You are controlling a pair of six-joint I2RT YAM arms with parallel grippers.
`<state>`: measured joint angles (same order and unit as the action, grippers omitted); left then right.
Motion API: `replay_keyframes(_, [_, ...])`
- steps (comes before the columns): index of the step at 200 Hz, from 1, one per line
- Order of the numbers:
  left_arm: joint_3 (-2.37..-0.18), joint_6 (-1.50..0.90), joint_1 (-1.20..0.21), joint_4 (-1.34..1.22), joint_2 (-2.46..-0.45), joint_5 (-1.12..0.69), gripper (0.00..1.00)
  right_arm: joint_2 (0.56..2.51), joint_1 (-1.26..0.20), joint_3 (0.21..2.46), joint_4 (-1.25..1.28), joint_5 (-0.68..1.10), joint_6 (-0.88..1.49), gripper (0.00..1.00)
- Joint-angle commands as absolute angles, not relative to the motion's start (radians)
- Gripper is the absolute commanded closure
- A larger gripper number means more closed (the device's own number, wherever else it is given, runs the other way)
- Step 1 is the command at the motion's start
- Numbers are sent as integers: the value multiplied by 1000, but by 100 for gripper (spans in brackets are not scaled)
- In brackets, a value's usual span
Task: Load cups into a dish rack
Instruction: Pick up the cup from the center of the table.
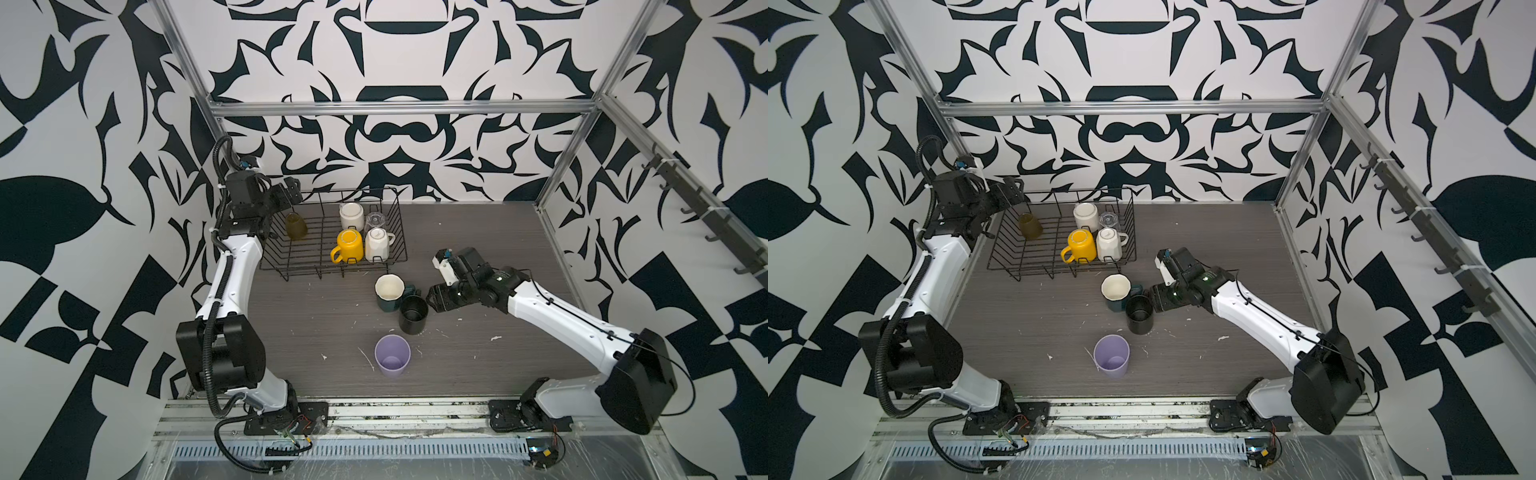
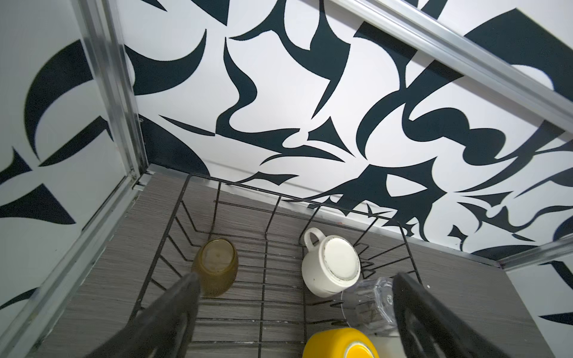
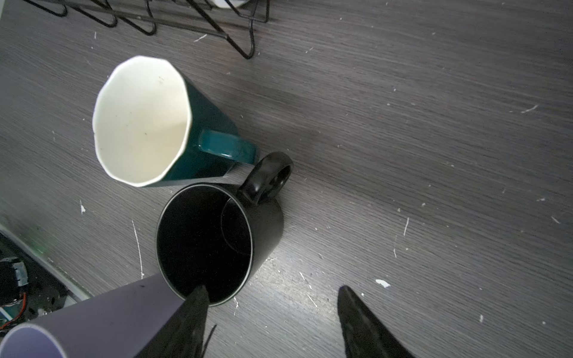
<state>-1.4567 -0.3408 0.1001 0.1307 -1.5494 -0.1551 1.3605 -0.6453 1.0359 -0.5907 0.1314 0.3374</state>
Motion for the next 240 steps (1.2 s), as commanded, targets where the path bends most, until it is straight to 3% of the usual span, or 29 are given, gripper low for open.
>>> replay_keyframes(1, [-1421, -421, 106, 45, -1465, -197, 1, 1387, -662, 1078, -591, 96, 338, 33])
replay_keyframes(85, [-1181, -477, 106, 40, -1203, -195, 1, 1555, -736, 1143, -587, 41, 349, 45])
replay_keyframes(171, [-1113, -469, 105, 78, -1093, -203, 1, 1668, -754, 1194, -632, -48, 344, 72])
replay_keyframes(240, [-1095, -471, 106, 86, -1052, -199, 1, 1628, -759, 1189, -702, -108, 341, 99])
